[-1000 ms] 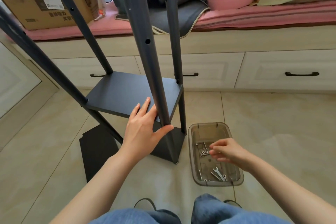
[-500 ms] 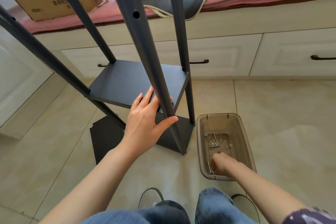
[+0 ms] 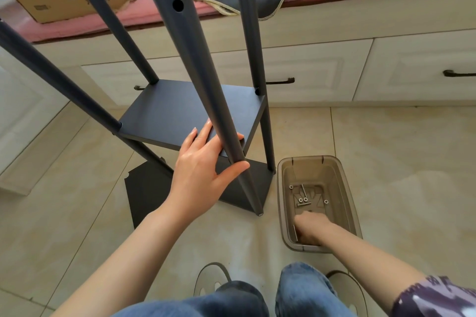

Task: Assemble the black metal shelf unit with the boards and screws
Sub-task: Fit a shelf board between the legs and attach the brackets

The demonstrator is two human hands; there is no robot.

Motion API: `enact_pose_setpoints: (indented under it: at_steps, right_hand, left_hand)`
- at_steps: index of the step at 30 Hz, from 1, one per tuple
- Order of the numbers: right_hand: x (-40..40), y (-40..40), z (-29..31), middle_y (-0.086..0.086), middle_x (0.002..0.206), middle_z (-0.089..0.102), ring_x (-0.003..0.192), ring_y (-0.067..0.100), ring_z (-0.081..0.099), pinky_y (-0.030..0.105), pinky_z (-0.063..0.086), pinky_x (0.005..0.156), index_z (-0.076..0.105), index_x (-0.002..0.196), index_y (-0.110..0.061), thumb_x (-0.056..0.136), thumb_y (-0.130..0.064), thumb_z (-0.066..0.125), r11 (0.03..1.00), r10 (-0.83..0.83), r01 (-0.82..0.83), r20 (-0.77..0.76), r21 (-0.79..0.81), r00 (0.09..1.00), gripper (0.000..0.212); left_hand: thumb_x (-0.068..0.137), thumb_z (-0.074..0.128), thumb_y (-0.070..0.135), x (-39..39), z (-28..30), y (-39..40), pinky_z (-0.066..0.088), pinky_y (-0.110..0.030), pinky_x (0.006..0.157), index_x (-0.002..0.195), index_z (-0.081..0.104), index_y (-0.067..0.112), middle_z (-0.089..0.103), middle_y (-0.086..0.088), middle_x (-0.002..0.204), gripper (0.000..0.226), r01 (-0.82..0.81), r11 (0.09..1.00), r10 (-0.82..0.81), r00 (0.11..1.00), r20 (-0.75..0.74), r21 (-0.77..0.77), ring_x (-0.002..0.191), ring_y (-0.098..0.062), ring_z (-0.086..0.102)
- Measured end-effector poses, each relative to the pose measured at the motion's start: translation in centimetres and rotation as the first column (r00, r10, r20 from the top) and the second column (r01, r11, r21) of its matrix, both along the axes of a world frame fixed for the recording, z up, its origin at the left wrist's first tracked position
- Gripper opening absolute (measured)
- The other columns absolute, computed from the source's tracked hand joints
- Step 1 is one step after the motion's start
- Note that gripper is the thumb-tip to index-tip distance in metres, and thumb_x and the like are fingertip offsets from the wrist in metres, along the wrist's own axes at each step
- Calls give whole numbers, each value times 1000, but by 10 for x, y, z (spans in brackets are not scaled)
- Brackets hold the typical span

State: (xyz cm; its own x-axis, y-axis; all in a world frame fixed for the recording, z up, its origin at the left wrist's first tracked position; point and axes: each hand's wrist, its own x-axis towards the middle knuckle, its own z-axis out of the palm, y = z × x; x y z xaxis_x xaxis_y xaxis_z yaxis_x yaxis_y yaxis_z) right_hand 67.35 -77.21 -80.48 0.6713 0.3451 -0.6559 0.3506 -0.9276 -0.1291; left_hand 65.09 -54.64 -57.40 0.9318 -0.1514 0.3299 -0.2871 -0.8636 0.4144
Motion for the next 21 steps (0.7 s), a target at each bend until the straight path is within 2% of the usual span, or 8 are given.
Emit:
enact_pose_setpoints:
  at_steps: [4, 6, 9, 11, 14, 15, 17, 21]
  right_hand:
    - [7, -6, 7, 12, 117, 63, 105, 27, 63, 32, 50, 86, 62, 111, -8, 92, -12, 58, 974, -147, 152, -37, 170, 988, 20]
    - [10, -11, 11, 8, 113, 64, 103, 22, 62, 29, 51, 87, 62, 106, -11, 91, -12, 62, 923, -244, 251, -63, 292, 968, 15]
    - [9, -14, 22, 2, 113, 65, 104, 15, 63, 25, 52, 90, 65, 112, -13, 93, -13, 64, 818, -334, 341, -101, 462, 937, 19]
    - [7, -13, 33, -1, 108, 68, 100, 11, 65, 24, 53, 89, 67, 113, -15, 95, -19, 62, 754, -387, 343, -43, 560, 921, 19]
    - [-1, -7, 52, -9, 97, 67, 90, 3, 63, 18, 53, 78, 64, 107, -22, 96, -26, 60, 618, -492, 280, 84, 734, 866, 13]
    - [-4, -3, 58, -11, 94, 66, 86, 1, 62, 17, 53, 75, 62, 106, -23, 96, -28, 60, 599, -481, 223, 123, 769, 868, 11]
    - [-11, 6, 68, -11, 95, 65, 86, 1, 61, 20, 53, 76, 61, 104, -24, 98, -30, 57, 634, -368, 74, 216, 770, 904, 10]
    - [-16, 22, 64, -3, 102, 63, 96, 14, 57, 32, 49, 89, 60, 98, -20, 98, -27, 53, 782, -24, -244, 419, 574, 908, 10]
  left_hand:
    - [86, 51, 60, -1, 1, 0, 20, -44, 118, 123, 65, 27, 50, 3, 150, 51, -9, 1000, 9, 1000, -27, 9, 147, -23, 33]
    - [86, 49, 62, -1, 2, -1, 18, -43, 118, 123, 65, 27, 50, 2, 150, 54, -15, 1000, 16, 999, -42, 12, 147, -25, 34]
    - [86, 47, 64, -1, 4, -2, 17, -43, 118, 123, 65, 26, 50, 2, 149, 56, -17, 1000, 18, 999, -44, 14, 147, -27, 36]
    - [86, 47, 63, -1, 4, -2, 17, -43, 118, 123, 65, 26, 51, 1, 149, 55, -16, 1000, 17, 999, -48, 24, 146, -28, 37]
    - [86, 47, 65, 0, 4, -1, 13, -39, 120, 128, 62, 26, 50, -2, 151, 60, -29, 999, 32, 996, -84, 34, 146, -28, 39]
    - [84, 44, 69, 0, 4, -1, 10, -35, 120, 134, 59, 25, 51, -3, 150, 68, -43, 998, 47, 994, -103, 37, 147, -26, 38]
    - [81, 38, 74, 0, 5, -2, 3, -27, 119, 147, 47, 23, 55, -5, 147, 84, -67, 997, 72, 990, -122, 43, 148, -24, 34]
    - [77, 35, 76, 1, 9, -3, -3, -22, 118, 152, 39, 20, 60, -5, 141, 93, -50, 999, 52, 987, -155, 20, 146, -22, 38]
